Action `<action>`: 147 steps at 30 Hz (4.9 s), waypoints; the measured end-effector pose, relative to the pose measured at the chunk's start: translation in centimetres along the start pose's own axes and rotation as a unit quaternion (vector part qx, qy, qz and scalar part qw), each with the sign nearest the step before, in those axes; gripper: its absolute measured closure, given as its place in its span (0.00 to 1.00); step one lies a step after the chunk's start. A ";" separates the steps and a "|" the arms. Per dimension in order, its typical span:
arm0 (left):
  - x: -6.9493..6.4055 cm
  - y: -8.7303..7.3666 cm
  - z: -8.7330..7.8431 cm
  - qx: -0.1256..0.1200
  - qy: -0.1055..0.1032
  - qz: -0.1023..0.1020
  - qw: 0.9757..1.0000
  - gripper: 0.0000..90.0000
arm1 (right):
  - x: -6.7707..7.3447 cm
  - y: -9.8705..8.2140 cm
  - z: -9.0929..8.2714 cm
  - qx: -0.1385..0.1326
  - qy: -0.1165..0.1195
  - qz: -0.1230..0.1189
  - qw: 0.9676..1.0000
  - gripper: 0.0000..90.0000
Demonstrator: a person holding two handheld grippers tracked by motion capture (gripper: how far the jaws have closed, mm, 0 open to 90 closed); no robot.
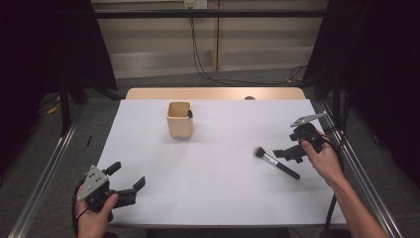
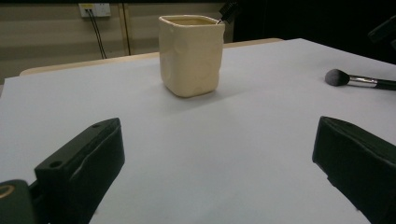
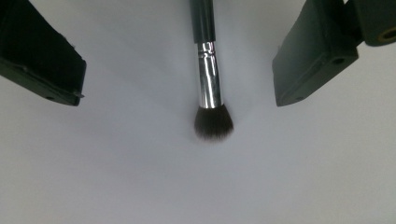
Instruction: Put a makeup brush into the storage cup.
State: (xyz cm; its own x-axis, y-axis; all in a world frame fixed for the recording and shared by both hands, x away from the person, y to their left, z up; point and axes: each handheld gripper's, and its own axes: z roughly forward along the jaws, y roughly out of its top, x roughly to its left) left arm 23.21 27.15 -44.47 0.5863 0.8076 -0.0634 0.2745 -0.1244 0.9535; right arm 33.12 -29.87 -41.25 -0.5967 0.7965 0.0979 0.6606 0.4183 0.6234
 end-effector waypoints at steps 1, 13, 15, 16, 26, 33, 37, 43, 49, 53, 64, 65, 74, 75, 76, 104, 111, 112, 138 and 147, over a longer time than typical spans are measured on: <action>0.0 0.0 0.0 0.000 0.000 0.000 1.000 0.03 | 0.0 0.1 0.0 0.011 0.002 -0.003 1.000 0.03; -0.1 0.0 0.0 0.005 0.004 0.008 1.000 0.03 | -0.7 0.3 0.5 0.099 0.020 -0.022 0.995 0.07; -0.1 0.0 0.0 0.006 0.004 0.008 1.000 0.03 | -0.7 0.2 0.7 0.124 0.022 -0.028 0.992 0.07; -0.1 0.0 0.0 0.005 0.004 0.008 1.000 0.03 | -0.7 0.1 0.8 0.131 0.025 -0.028 0.991 0.07; -0.1 0.0 0.1 0.006 0.001 0.007 1.000 0.03 | -0.6 -0.4 2.2 0.197 0.039 -0.051 0.978 0.10; -0.2 0.0 0.1 0.010 0.001 0.011 1.000 0.03 | -0.7 -0.9 2.5 0.232 0.052 -0.053 0.970 0.21; -0.2 0.0 0.1 0.010 0.002 0.011 1.000 0.03 | -0.4 -1.3 2.7 0.240 0.039 -0.074 0.967 0.35; -0.2 -0.1 0.1 0.011 0.004 0.011 1.000 0.03 | -0.3 -1.7 3.2 0.260 0.039 -0.077 0.962 0.49; -0.2 0.0 0.1 0.011 0.005 0.014 1.000 0.03 | 0.1 -1.7 3.4 0.264 0.018 -0.097 0.959 0.59; -0.2 -0.1 0.1 0.011 0.005 0.014 1.000 0.03 | 0.4 -1.5 3.5 0.275 0.009 -0.105 0.956 0.66; 0.1 0.0 0.1 0.010 0.008 0.013 1.000 0.03 | 0.3 -1.7 3.4 0.269 0.017 -0.080 0.960 0.84; 0.1 0.0 0.1 0.011 0.008 0.013 1.000 0.03 | 0.2 -1.7 3.3 0.268 0.017 -0.077 0.960 0.84; 0.1 0.0 0.1 0.011 0.008 0.014 1.000 0.03 | 0.0 -1.8 3.1 0.257 0.021 -0.071 0.963 0.84; 0.1 0.0 0.1 0.011 0.009 0.013 1.000 0.03 | 0.0 -1.7 3.1 0.259 0.021 -0.069 0.963 0.84; 0.1 0.0 0.1 0.011 0.010 0.013 1.000 0.03 | 0.0 -1.8 3.1 0.258 0.023 -0.068 0.964 0.84; 0.3 0.0 -0.1 0.005 0.011 0.004 1.000 0.03 | 0.4 -2.7 1.2 0.100 0.022 -0.017 0.995 0.84; 0.1 0.1 -0.1 0.003 0.011 -0.002 1.000 0.03 | 1.1 -3.1 1.4 0.068 0.032 -0.014 0.997 0.84; 0.1 0.1 -0.1 0.003 0.011 -0.002 1.000 0.03 | 1.1 -3.2 1.4 0.061 0.034 -0.011 0.998 0.84; 0.1 0.1 -0.3 0.004 0.011 -0.001 1.000 0.04 | 1.9 -4.3 1.6 -0.131 0.027 0.016 0.991 0.84; 0.1 0.1 -0.4 0.001 0.010 -0.001 1.000 0.04 | 2.0 -4.9 1.0 -0.186 0.015 0.024 0.982 0.84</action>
State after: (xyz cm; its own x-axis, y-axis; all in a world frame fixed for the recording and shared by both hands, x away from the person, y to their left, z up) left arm 22.97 27.44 -44.26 0.5695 0.8198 -0.0597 0.2780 -0.1237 0.9526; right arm 29.15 -29.84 -44.88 -0.5858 0.7956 0.1546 0.4795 0.1864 0.8575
